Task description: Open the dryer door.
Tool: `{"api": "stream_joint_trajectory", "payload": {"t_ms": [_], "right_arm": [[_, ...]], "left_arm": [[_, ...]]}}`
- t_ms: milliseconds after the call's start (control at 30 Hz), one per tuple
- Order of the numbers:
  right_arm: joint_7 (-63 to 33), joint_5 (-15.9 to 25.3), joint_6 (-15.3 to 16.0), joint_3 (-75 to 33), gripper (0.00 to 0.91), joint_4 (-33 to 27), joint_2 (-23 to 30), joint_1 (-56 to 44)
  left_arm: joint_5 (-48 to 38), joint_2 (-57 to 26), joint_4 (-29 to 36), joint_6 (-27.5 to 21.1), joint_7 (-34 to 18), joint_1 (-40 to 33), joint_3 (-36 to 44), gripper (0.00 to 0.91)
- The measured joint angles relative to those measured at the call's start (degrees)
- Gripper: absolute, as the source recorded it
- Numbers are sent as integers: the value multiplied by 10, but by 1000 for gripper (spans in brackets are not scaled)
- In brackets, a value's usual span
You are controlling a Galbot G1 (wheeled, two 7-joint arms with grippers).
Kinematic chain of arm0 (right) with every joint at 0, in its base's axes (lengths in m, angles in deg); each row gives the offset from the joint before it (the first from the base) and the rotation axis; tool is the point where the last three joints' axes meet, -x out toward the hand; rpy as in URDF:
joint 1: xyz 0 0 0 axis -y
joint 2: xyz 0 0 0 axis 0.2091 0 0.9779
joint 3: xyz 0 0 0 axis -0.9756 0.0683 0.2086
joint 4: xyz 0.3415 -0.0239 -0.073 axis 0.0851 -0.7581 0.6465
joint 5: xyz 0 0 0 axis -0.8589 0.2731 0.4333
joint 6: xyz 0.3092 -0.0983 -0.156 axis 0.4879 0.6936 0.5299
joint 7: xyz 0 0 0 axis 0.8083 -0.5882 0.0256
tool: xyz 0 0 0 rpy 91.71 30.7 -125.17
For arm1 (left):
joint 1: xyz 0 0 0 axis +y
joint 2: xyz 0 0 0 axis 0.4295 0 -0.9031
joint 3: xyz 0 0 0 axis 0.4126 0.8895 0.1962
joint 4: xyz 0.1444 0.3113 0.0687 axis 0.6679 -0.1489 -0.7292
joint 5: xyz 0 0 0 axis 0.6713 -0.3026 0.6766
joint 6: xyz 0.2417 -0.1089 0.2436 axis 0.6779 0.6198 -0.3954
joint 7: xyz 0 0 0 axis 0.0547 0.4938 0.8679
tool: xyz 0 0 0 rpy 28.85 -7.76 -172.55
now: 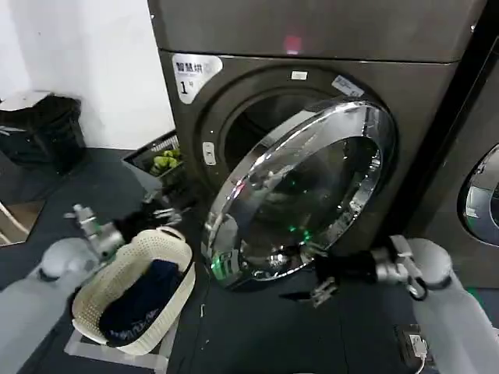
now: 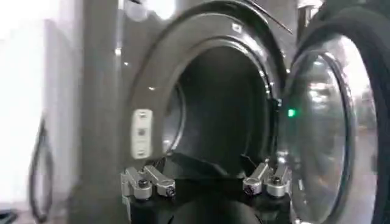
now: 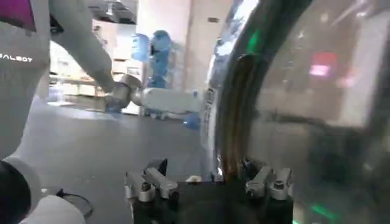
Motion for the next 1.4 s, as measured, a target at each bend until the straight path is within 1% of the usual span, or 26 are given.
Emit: {"api": "stream_joint_trajectory", "payload": {"t_ms": [67, 200, 433, 500, 633, 733, 833, 967, 1033, 1100, 1167, 1200, 1367, 1400], "right_arm": [[-3, -3, 0, -35, 907, 7, 4, -21], [-24, 17, -1, -110, 907, 23, 15, -61], [-87, 32, 6, -238, 907, 69, 47, -129], [-120, 38, 19, -270, 907, 83, 58, -146], [-193, 3, 32, -334, 907, 111, 77, -174], [-272, -1, 59, -380, 907, 133, 87, -192], [-354, -23, 72, -423, 907, 156, 97, -211], [-441, -35, 80, -473, 907, 177, 99, -229], [-482, -35, 83, -497, 907, 178, 96, -239], [-513, -34, 97, -520, 907, 178, 92, -247], [-546, -30, 124, -541, 907, 174, 88, -255], [-562, -25, 132, -551, 907, 172, 87, -257], [-636, -8, 164, -610, 907, 146, 74, -263], [-651, -3, 166, -626, 907, 137, 68, -266]], "left_arm": [[1, 7, -6, -1, 3, -20, 25, 907], [1, 19, -7, 0, 24, -48, 68, 907], [3, 37, -10, 3, 46, -91, 134, 907], [1, 41, -10, 4, 61, -106, 153, 907], [-4, 48, -3, 13, 87, -130, 187, 907], [-5, 51, 7, 20, 112, -144, 210, 907], [-1, 56, 21, 22, 117, -154, 233, 907], [2, 67, 27, 27, 116, -168, 260, 907], [2, 73, 29, 29, 115, -176, 272, 907], [3, 80, 30, 32, 113, -183, 284, 907], [3, 90, 32, 33, 110, -191, 297, 907], [3, 94, 32, 33, 109, -196, 304, 907], [-2, 128, 25, 34, 93, -222, 339, 907], [-2, 136, 22, 35, 91, -228, 347, 907]]}}
